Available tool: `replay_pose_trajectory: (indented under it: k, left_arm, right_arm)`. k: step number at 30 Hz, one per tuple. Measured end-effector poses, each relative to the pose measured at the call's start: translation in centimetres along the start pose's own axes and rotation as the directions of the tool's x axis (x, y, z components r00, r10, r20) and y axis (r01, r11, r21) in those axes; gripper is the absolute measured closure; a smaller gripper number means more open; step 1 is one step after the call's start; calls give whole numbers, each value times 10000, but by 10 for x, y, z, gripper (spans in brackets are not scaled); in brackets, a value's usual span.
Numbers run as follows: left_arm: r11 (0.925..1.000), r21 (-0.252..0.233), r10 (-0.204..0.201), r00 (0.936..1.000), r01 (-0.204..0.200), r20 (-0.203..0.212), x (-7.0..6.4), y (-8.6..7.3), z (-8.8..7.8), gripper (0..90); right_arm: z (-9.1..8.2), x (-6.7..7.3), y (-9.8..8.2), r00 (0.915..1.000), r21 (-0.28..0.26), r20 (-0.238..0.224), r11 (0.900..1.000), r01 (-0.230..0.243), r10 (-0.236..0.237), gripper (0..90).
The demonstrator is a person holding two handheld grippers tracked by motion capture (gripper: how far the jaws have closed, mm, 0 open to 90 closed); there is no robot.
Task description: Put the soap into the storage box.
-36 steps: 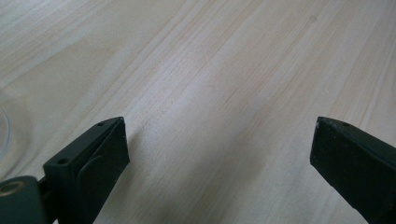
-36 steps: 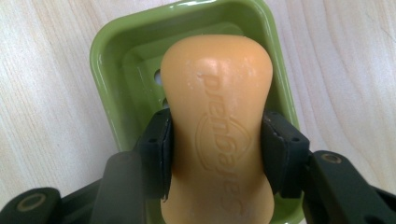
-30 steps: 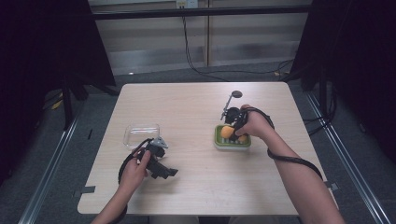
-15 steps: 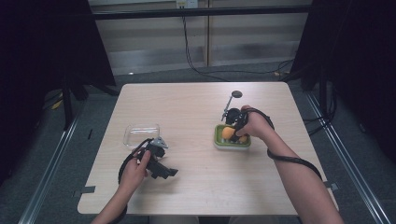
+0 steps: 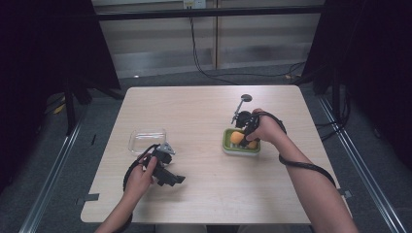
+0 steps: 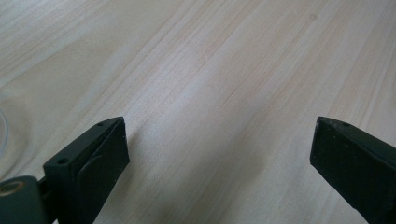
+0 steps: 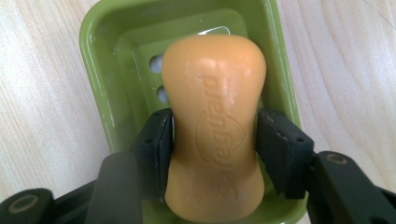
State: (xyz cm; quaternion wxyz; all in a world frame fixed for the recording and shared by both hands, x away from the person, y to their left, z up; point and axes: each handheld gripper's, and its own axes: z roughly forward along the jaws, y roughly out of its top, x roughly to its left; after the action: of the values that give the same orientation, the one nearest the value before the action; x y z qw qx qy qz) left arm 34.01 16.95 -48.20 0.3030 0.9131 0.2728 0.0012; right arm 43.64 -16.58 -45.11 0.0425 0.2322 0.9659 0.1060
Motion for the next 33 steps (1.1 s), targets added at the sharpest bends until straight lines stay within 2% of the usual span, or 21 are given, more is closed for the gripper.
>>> replay_pose_trajectory:
  k: [10, 15, 16, 17, 18, 20, 21, 22, 24, 28, 33]
  left_arm:
    - [10000, 5, 11, 10000, -11, -16, 0, 0, 1, 42]
    - [10000, -57, 43, 10000, -43, -18, 1, 0, 0, 42]
    - [10000, -67, 45, 10000, -45, -29, 0, 0, 0, 42]
    - [9991, 155, 407, 9992, -407, 0, 2, 1, -1, 42]
    - [9987, 221, 450, 9990, -450, 2, 2, 1, -2, 42]
    - [10000, -9, 46, 10000, -46, 13, -1, 0, 0, 42]
    - [10000, -38, 49, 10000, -49, 3, -1, 0, 0, 42]
    - [10000, -41, 79, 10000, -79, -10, -1, 1, 0, 42]
    - [9984, 256, 497, 9988, -497, -13, 2, 2, -2, 42]
    - [9984, 291, 475, 9989, -475, 7, 0, 2, -1, 42]
    - [9978, 345, 566, 9984, -566, 23, 0, 2, 0, 42]
  right_arm:
    - [-15, -3, -8, 9993, -469, 142, 9983, -337, 344, 444]
    - [-22, 0, -11, 9982, -702, 50, 9958, -588, 593, 410]
    - [-24, 1, -11, 9978, -760, 54, 9949, -655, 661, 404]
    - [-25, 2, -12, 9982, -806, 47, 9950, -588, 593, 400]
    - [-27, 5, -13, 9979, -830, -19, 9944, -648, 648, 392]
    - [-30, 8, -14, 9977, -987, -30, 9928, -680, 680, 374]
    - [-31, 10, -14, 9976, -1046, -51, 9921, -692, 691, 362]
    - [-34, 14, -16, 9965, -1132, -125, 9900, -840, 831, 345]
    - [-35, 16, -17, 9966, -1179, -148, 9896, -819, 807, 342]
    - [-39, 23, -22, 9962, -1394, -214, 9865, -860, 839, 306]
    - [-40, 31, -36, 9926, -1729, -423, 9777, -1194, 1138, 264]
